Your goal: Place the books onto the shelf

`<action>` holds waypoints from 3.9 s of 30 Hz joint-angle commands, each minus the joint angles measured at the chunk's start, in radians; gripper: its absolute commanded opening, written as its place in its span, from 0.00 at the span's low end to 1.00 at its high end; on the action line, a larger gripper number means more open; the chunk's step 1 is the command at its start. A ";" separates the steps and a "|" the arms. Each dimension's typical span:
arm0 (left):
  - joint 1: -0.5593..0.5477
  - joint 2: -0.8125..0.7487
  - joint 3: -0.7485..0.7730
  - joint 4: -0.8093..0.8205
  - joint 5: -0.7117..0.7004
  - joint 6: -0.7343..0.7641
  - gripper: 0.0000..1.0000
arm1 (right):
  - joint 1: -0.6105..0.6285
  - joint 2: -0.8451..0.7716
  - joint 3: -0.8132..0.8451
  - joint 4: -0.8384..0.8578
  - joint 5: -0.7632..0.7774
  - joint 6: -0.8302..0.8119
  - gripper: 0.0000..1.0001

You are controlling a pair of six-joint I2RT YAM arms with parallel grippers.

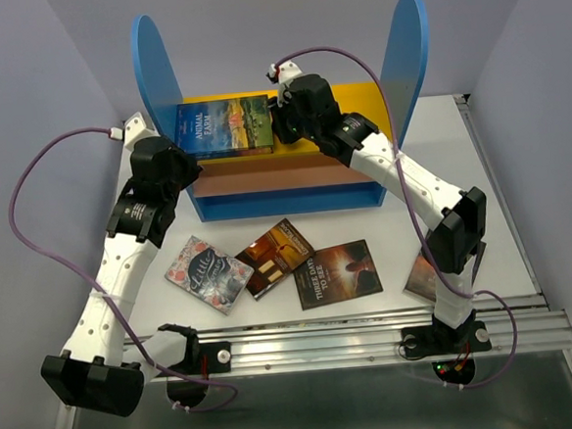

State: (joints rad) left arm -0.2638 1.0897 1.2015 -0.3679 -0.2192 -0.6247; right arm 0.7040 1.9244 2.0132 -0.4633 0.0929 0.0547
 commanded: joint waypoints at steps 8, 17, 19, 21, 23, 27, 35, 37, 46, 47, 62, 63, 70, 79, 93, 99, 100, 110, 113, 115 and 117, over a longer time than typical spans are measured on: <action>0.029 0.010 0.087 0.017 -0.026 0.040 0.00 | 0.029 -0.062 -0.010 0.041 -0.033 -0.019 0.25; 0.038 0.041 0.107 0.007 -0.012 0.048 0.00 | 0.038 -0.067 -0.019 0.041 -0.039 -0.019 0.25; 0.038 0.033 0.099 0.012 -0.008 0.045 0.00 | 0.038 -0.067 -0.019 0.043 -0.038 -0.021 0.25; 0.040 0.021 0.092 0.012 -0.008 0.036 0.00 | 0.038 -0.067 -0.018 0.041 -0.036 -0.021 0.25; 0.040 0.013 0.089 0.015 -0.014 0.036 0.00 | 0.038 -0.064 -0.014 0.041 -0.038 -0.019 0.25; 0.040 0.019 0.115 0.004 -0.022 0.043 0.00 | 0.038 -0.061 -0.011 0.041 -0.032 -0.016 0.25; 0.040 -0.023 0.168 0.003 0.055 0.072 0.07 | 0.038 -0.113 -0.030 0.041 0.288 0.033 0.35; 0.040 -0.072 0.158 0.014 0.101 0.080 0.14 | 0.038 -0.146 -0.057 0.041 0.367 0.043 0.37; 0.040 -0.269 -0.052 0.012 0.291 0.042 0.99 | 0.038 -0.618 -0.555 0.040 0.431 0.198 1.00; 0.040 -0.283 -0.078 0.021 0.319 0.039 0.99 | 0.038 -0.710 -0.606 0.035 0.421 0.218 1.00; 0.035 -0.450 -0.565 0.141 0.546 -0.082 0.99 | 0.038 -0.864 -1.083 -0.036 0.080 0.444 1.00; 0.034 -0.453 -0.595 0.141 0.557 -0.082 0.99 | 0.038 -0.852 -1.103 0.001 0.042 0.445 1.00; 0.021 -0.435 -0.767 0.224 0.578 -0.138 0.99 | 0.038 -0.642 -1.114 0.202 -0.131 0.442 1.00; 0.009 -0.400 -0.830 0.261 0.551 -0.170 0.99 | 0.019 -0.427 -1.047 0.298 -0.255 0.412 1.00; 0.000 -0.304 -0.847 0.302 0.520 -0.175 0.99 | -0.069 -0.236 -1.041 0.411 -0.504 0.435 1.00; -0.005 -0.284 -0.847 0.307 0.512 -0.178 0.99 | -0.069 -0.197 -1.065 0.430 -0.621 0.447 0.98; -0.005 -0.283 -0.847 0.307 0.512 -0.178 0.99 | -0.069 -0.199 -1.073 0.430 -0.622 0.450 0.97; -0.006 -0.307 -0.849 0.305 0.506 -0.179 0.99 | -0.069 -0.399 -1.197 0.413 -0.476 0.442 0.97; -0.008 -0.298 -0.847 0.305 0.506 -0.178 0.99 | -0.069 -0.418 -1.220 0.420 -0.478 0.438 0.97; -0.008 -0.291 -0.849 0.311 0.501 -0.176 0.99 | -0.069 -0.410 -1.228 0.437 -0.479 0.436 0.98; -0.006 -0.284 -0.850 0.313 0.501 -0.171 0.99 | -0.069 -0.395 -1.228 0.453 -0.478 0.436 0.98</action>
State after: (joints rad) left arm -0.2634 0.8005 0.3511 -0.0933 0.2951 -0.8093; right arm 0.6346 1.5311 0.8009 -0.0410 -0.4007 0.4892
